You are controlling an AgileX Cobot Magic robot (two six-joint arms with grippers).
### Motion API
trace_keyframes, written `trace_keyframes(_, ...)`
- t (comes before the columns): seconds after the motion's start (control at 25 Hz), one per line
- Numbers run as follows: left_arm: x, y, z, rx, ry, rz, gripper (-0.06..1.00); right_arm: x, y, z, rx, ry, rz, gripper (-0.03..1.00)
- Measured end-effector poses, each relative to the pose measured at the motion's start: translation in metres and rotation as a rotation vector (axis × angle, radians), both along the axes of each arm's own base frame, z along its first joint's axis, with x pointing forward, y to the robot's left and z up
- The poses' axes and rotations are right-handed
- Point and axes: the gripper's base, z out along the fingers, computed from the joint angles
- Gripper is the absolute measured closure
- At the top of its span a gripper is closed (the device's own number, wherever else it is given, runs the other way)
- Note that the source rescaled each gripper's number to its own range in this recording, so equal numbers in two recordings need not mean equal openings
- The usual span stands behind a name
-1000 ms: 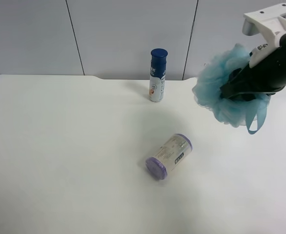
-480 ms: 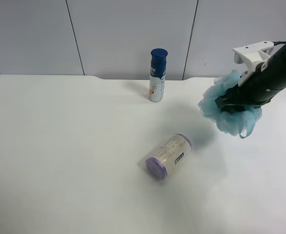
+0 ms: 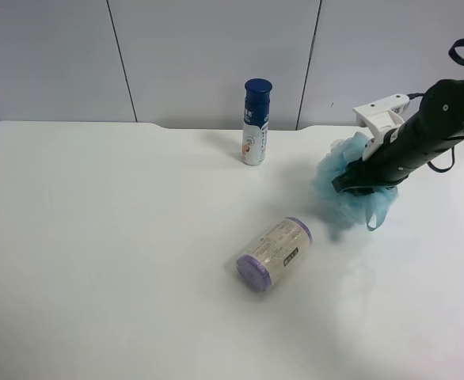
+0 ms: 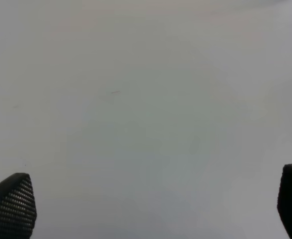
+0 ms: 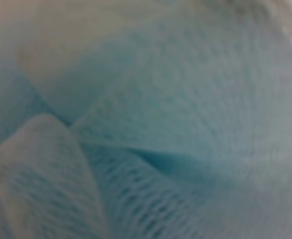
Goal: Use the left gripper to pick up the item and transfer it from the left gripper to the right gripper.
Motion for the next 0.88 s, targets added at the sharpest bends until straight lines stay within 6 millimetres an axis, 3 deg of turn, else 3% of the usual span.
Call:
trace_keyframes(0.08,0.000,0.000,0.000,0.000,0.000,0.000,-0.03,0.000,0.000,-0.003,-0.009,0.011,0.013,0.93)
trace_keyframes(0.12,0.000,0.000,0.000,0.000,0.000,0.000,-0.03,0.000,0.000,-0.004,-0.008,0.015,0.012,0.80)
trace_keyframes(0.2,0.000,0.000,0.000,0.000,0.000,0.000,-0.03,0.000,0.000,-0.004,-0.008,0.020,0.012,0.32)
trace_keyframes(0.24,0.000,0.000,0.000,0.000,0.000,0.000,-0.03,-0.001,0.000,-0.004,-0.009,0.025,0.012,0.17)
trace_keyframes(0.32,0.000,0.000,0.000,0.000,0.000,0.000,-0.03,-0.002,0.000,-0.005,-0.012,0.043,0.013,0.05)
trace_keyframes(0.44,0.000,0.000,0.000,0.000,0.000,0.000,-0.03,-0.006,-0.001,0.002,-0.012,0.053,0.014,-0.01)
trace_keyframes(0.88,0.000,0.000,0.000,-0.001,0.000,0.001,-0.03,-0.049,-0.007,0.089,0.017,-0.011,-0.006,-0.03)
